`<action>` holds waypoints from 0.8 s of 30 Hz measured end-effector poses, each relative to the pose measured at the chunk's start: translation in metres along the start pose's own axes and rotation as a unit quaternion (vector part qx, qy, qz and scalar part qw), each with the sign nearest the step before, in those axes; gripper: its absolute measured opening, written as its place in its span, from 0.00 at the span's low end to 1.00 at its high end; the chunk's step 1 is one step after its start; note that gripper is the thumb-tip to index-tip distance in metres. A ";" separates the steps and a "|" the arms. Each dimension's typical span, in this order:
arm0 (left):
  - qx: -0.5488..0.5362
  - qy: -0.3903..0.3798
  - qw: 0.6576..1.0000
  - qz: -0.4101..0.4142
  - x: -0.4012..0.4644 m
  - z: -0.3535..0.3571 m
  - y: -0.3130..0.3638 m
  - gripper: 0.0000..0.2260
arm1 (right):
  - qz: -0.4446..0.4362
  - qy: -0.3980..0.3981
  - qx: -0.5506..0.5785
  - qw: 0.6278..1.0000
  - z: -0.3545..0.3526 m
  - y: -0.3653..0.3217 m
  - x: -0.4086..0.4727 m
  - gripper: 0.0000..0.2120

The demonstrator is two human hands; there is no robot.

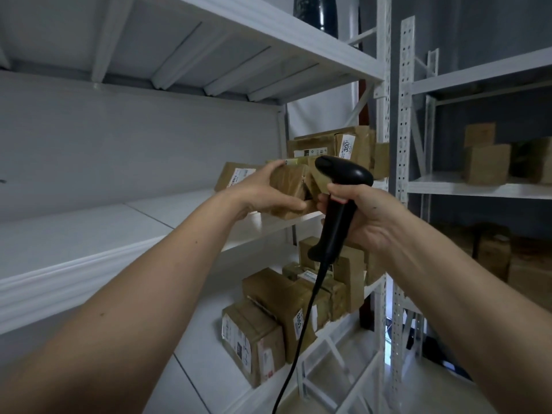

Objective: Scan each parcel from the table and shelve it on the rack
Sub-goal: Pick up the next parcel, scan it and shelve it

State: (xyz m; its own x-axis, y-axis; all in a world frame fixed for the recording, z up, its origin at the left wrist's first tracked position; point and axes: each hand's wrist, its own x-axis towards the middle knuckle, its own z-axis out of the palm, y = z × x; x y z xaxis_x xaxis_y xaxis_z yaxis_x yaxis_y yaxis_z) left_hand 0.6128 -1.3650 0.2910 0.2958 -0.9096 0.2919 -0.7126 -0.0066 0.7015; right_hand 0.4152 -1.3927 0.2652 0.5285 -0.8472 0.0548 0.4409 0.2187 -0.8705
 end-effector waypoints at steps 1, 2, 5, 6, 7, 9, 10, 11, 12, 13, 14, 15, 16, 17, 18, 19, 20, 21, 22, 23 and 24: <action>0.002 0.024 1.000 -0.002 0.005 0.004 0.001 0.47 | -0.001 -0.005 -0.003 1.000 0.001 0.000 0.000 0.07; 0.001 0.039 0.999 -0.004 0.009 0.008 0.001 0.45 | -0.001 -0.009 -0.005 1.000 0.001 0.001 -0.001 0.08; -0.002 0.059 0.998 -0.014 0.023 0.020 -0.004 0.44 | 0.000 -0.010 -0.010 1.000 0.000 0.003 -0.002 0.09; -0.002 0.063 0.998 -0.018 0.026 0.023 -0.005 0.44 | 0.003 -0.009 -0.012 1.000 -0.002 0.004 -0.002 0.09; -0.004 0.066 0.998 -0.021 0.028 0.025 -0.006 0.43 | 0.006 -0.008 -0.014 1.000 -0.003 0.005 -0.003 0.08; -0.003 0.067 0.997 -0.028 0.031 0.029 -0.008 0.43 | 0.011 -0.004 -0.014 1.000 -0.004 0.007 -0.003 0.08; 0.001 0.072 0.997 -0.032 0.030 0.030 -0.008 0.43 | 0.012 -0.002 -0.016 1.000 -0.003 0.008 -0.004 0.08; 0.005 0.086 0.996 -0.033 0.027 0.031 -0.009 0.41 | 0.011 -0.003 -0.016 1.000 -0.002 0.010 -0.004 0.07; 0.011 0.114 0.993 -0.030 0.022 0.031 -0.010 0.38 | 0.010 -0.008 -0.014 1.000 0.000 0.012 -0.005 0.06; 0.018 0.154 0.988 -0.022 0.016 0.032 -0.012 0.32 | 0.009 -0.015 -0.010 1.000 0.002 0.015 -0.005 0.05; 0.026 0.199 0.980 -0.006 0.007 0.033 -0.015 0.24 | 0.008 -0.024 -0.008 1.000 0.006 0.019 -0.005 0.04; 0.044 0.236 0.971 0.015 -0.005 0.034 -0.020 0.14 | 0.009 -0.032 -0.011 0.999 0.011 0.023 -0.005 0.04; 0.077 0.257 0.963 0.035 -0.018 0.035 -0.025 0.07 | 0.011 -0.043 -0.017 0.999 0.017 0.027 -0.005 0.04; 0.120 0.260 0.957 0.051 -0.033 0.036 -0.032 0.04 | 0.016 -0.056 -0.018 0.998 0.024 0.033 -0.006 0.04; 0.170 0.250 0.951 0.062 -0.048 0.037 -0.040 0.04 | 0.023 -0.071 -0.016 0.997 0.031 0.039 -0.007 0.05; 0.224 0.232 0.944 0.064 -0.063 0.037 -0.049 0.04 | 0.032 -0.086 -0.011 0.996 0.038 0.046 -0.010 0.05; 0.275 0.211 0.936 0.059 -0.079 0.036 -0.059 0.04 | 0.042 -0.101 -0.007 0.994 0.046 0.054 -0.014 0.05; 0.318 0.189 0.928 0.044 -0.094 0.035 -0.069 0.04 | 0.051 -0.114 -0.007 0.992 0.053 0.063 -0.020 0.05; 0.351 0.168 0.921 0.024 -0.109 0.032 -0.078 0.04 | 0.060 -0.125 -0.010 0.990 0.060 0.072 -0.027 0.05; 0.373 0.151 0.915 0.002 -0.124 0.027 -0.086 0.04 | 0.070 -0.135 -0.011 0.988 0.068 0.082 -0.035 0.06; 0.385 0.138 0.912 -0.022 -0.140 0.022 -0.094 0.03 | 0.081 -0.142 -0.010 0.986 0.075 0.092 -0.043 0.07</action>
State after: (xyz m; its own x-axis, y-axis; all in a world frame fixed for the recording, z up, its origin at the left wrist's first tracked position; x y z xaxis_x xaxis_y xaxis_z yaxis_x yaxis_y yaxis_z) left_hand 0.6249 -1.2458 0.1697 0.4085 -0.7626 0.5016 -0.9001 -0.4277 0.0828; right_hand 0.4878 -1.2998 0.2192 0.7744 -0.6310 0.0464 0.3204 0.3278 -0.8888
